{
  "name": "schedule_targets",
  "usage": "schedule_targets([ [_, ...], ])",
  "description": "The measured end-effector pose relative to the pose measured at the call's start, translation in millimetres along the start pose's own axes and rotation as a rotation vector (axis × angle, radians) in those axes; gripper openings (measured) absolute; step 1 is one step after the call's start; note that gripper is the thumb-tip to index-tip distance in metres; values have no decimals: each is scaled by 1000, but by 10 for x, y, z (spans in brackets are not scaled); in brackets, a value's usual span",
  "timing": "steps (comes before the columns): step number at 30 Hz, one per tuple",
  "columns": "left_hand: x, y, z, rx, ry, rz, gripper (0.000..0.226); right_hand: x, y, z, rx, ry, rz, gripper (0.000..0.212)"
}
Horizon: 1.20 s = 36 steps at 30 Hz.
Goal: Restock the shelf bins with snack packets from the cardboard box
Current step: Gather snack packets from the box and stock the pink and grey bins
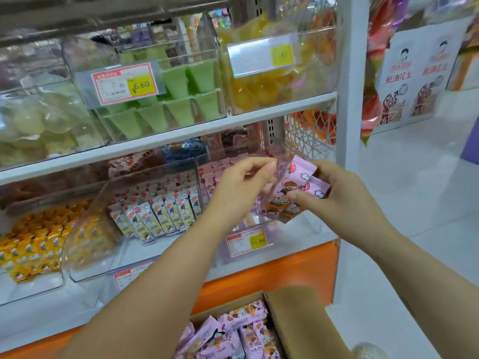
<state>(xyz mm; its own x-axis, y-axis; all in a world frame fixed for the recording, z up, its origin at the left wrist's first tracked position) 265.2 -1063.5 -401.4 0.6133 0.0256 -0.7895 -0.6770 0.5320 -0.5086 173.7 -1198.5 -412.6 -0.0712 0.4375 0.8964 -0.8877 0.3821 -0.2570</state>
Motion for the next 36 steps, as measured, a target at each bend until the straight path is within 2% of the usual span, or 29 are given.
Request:
schedule_targets([
  [3, 242, -136, 56, -46, -171, 62, 9, 8, -231, 60, -52, 95, 8, 30],
  [5, 416, -266, 82, -43, -271, 102, 10, -57, -464, 39, -37, 262, -15, 34],
  [9, 670, -591, 57, 99, -668, 63, 20, -255, -918, -64, -23, 684, -62, 42],
  [13, 916, -886, -40, 229, -960, 89, 31, -405, -1248, -184, 33, 853, -79, 36],
  [18, 1234, -1157, -266, 414, -1074, 50, 45, -459, -1587, -325, 40, 979, -61, 24],
  [23, 1395, -1235, -351, 383, -1074, 9, 38, -513, -1750, -433, 136, 1048, -67, 18],
  [26, 1413, -1276, -264, 326, -1026, -19, 19, -538, -1793, -460, 147, 1064, -61, 19],
  [31, 1467, -1288, -161, 302, -1052, -118, 20, -568, -1868, -544, 167, 1119, -33, 19],
  [36, 1546, -1303, -94, 325, -918, -55, 19, -623, -1991, -642, 156, 1206, -9, 23],
])
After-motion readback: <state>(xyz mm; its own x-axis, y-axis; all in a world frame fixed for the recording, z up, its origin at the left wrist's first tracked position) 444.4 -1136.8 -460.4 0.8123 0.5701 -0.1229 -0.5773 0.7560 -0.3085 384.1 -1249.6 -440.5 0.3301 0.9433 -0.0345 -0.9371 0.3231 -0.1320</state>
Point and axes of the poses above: each hand's wrist, its own y-axis away from the middle knuckle, its own z-axis out of the back of the hand, x = y × z, the point moved 4 cm from there along -y, towards the middle knuckle, and after that the axes turned 14 degrees about -z, right-handed, at the moved point
